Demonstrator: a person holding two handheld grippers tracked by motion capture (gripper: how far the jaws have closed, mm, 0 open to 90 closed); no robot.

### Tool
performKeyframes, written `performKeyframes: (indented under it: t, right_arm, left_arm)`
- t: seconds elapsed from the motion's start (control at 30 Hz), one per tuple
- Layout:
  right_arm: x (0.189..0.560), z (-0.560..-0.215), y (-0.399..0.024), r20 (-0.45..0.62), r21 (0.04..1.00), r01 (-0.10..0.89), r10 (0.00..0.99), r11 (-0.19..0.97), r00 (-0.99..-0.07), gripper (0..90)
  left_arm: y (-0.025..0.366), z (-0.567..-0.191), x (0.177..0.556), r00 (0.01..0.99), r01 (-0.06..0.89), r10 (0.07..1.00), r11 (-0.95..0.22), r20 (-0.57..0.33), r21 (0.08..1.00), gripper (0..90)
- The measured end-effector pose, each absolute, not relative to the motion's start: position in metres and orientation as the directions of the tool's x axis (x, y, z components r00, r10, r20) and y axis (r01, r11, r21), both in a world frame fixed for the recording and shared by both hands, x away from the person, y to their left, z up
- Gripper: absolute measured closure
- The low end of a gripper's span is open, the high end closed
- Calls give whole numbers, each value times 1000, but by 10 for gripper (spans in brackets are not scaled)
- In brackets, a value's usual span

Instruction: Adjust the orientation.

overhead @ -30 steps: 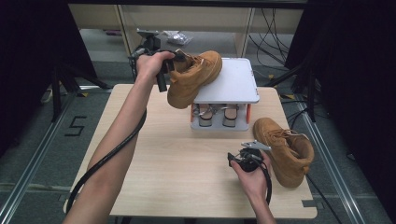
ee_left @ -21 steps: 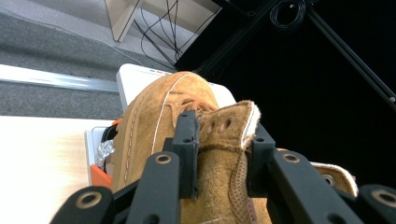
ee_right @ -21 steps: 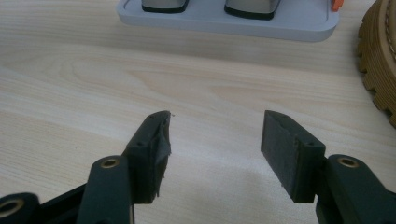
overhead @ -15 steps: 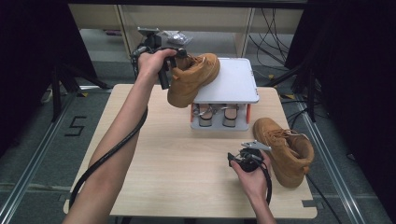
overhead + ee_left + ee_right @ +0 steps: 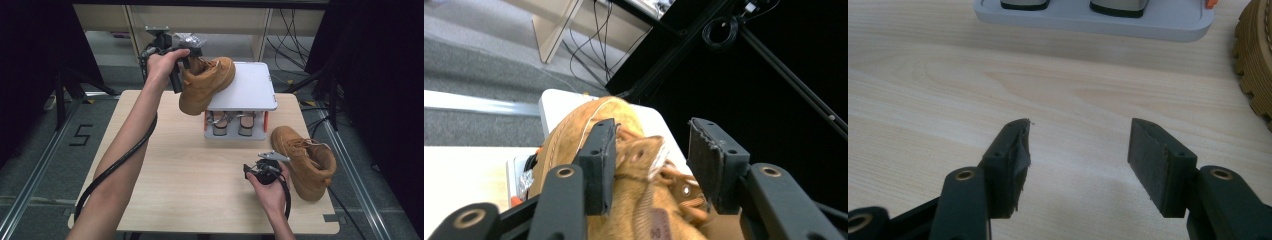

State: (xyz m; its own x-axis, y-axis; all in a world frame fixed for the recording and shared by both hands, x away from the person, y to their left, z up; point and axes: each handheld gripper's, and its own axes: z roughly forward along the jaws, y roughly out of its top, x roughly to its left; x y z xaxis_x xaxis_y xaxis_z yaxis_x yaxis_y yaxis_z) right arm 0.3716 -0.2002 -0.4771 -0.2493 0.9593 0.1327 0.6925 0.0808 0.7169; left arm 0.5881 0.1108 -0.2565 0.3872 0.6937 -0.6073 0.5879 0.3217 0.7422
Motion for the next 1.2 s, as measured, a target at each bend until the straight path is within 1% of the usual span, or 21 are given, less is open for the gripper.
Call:
performKeyframes:
  t: [0.03,0.07,0.13,0.27,0.33,0.37,0.47,0.53,0.6,0.63,0.7,0.8,0.83,0.87,0.9,0.97,1.07,1.2]
  right_arm:
    - [371,-477,-200,134,717,692,959,81,-251,426]
    - [370,-476,-199,153,707,705,961,56,-231,426]
    - [371,-477,-199,138,722,689,960,70,-242,426]
    - [371,-476,-198,140,710,701,963,66,-232,426]
    - [371,-476,-201,127,720,688,957,90,-259,426]
    - [371,-476,-200,135,719,690,959,80,-251,426]
    - [371,-477,-199,140,723,687,957,75,-253,426]
    - [370,-477,-198,152,718,694,959,59,-239,427]
    - [371,-478,-198,132,724,685,960,78,-249,427]
    - [370,-477,-197,141,716,695,961,66,-236,427]
    - [372,-478,-197,125,729,680,961,80,-247,428]
    - [369,-475,-197,128,718,690,959,86,-252,428]
    - [370,-476,-197,114,722,686,962,91,-247,428]
    - [369,-475,-194,140,713,699,963,62,-229,428]
    - [370,-476,-197,118,725,682,958,96,-261,428]
    - [369,-476,-195,133,717,693,960,77,-245,428]
    - [370,-477,-196,120,721,687,960,90,-252,428]
    - [370,-477,-195,120,717,691,960,91,-251,428]
  left_arm:
    - [111,-255,587,388,582,696,323,-604,746,521]
    - [111,-253,586,392,577,699,319,-598,752,518]
    - [113,-250,584,397,568,701,318,-592,759,516]
    - [116,-245,579,409,553,698,322,-588,768,517]
    - [119,-244,576,417,549,695,322,-586,771,534]
    - [120,-243,574,413,548,699,321,-583,772,540]
    - [127,-241,567,430,532,695,321,-577,783,572]
    - [131,-241,562,457,527,679,313,-574,790,623]
    - [135,-242,557,462,525,673,318,-578,790,659]
    - [137,-242,555,465,524,676,310,-572,793,686]
    - [143,-243,551,477,520,674,301,-564,799,713]
    - [151,-245,544,487,512,673,297,-557,806,765]
    - [154,-246,541,492,512,671,292,-555,808,792]
    - [157,-248,538,497,507,674,286,-547,813,816]
    - [160,-250,535,503,503,680,271,-533,821,842]
    - [164,-256,528,513,500,686,250,-516,829,888]
    - [168,-269,518,524,508,683,229,-509,830,895]
    - [170,-289,504,532,491,693,215,-486,844,897]
